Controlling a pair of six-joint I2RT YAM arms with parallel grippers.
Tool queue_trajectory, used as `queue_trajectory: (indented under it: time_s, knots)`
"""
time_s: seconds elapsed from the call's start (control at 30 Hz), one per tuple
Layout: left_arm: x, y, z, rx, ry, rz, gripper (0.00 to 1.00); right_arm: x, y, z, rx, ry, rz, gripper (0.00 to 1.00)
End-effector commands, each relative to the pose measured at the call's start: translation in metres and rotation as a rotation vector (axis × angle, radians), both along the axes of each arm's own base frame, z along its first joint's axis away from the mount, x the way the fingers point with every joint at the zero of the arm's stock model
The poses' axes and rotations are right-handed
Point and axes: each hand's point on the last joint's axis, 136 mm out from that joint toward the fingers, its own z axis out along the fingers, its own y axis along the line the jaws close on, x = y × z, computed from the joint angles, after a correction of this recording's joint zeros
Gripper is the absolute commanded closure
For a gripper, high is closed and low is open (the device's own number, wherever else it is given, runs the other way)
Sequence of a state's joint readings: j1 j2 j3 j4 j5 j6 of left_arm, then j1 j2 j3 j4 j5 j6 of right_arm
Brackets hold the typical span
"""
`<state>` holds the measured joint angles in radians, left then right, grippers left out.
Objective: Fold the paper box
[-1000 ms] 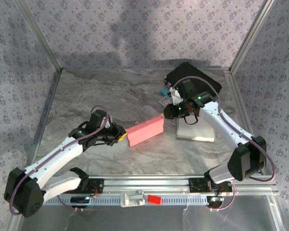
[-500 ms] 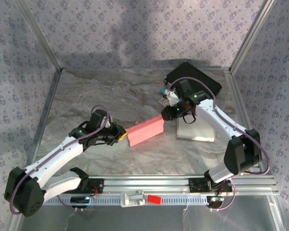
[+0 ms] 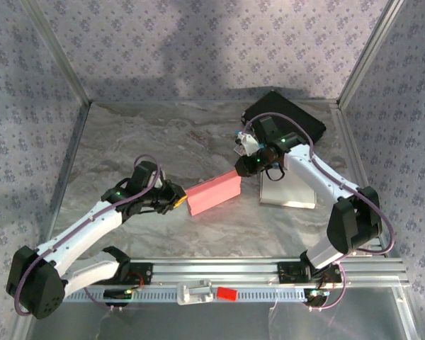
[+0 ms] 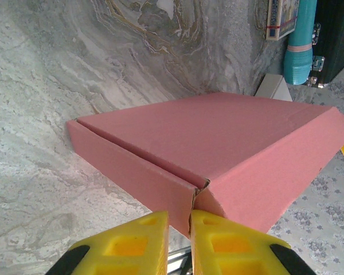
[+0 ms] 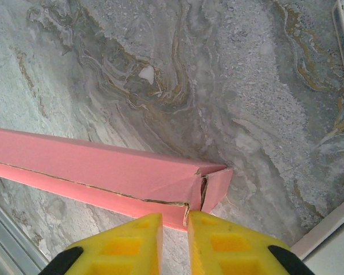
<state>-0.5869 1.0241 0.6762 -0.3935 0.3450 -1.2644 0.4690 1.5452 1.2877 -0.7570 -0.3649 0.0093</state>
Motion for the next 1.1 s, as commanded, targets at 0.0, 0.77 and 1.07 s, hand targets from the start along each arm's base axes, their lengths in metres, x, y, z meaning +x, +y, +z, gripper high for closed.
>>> queue_trajectory:
  time_s: [0.0, 0.77, 1.07]
  knots:
    - [-0.0065, 0.0087, -0.0112, 0.053, 0.05, 0.0, 0.83, 0.0029, 0.0022, 0.0022, -0.01, -0.015, 0.012, 0.82]
    - [-0.007, 0.0091, -0.0118, 0.055, 0.053, 0.0, 0.83, 0.0003, 0.0021, -0.0008, -0.03, -0.058, 0.003, 0.79]
    - [-0.0074, 0.0095, -0.012, 0.055, 0.056, -0.001, 0.84, 0.0067, -0.0052, -0.0037, -0.056, -0.076, -0.028, 0.84]
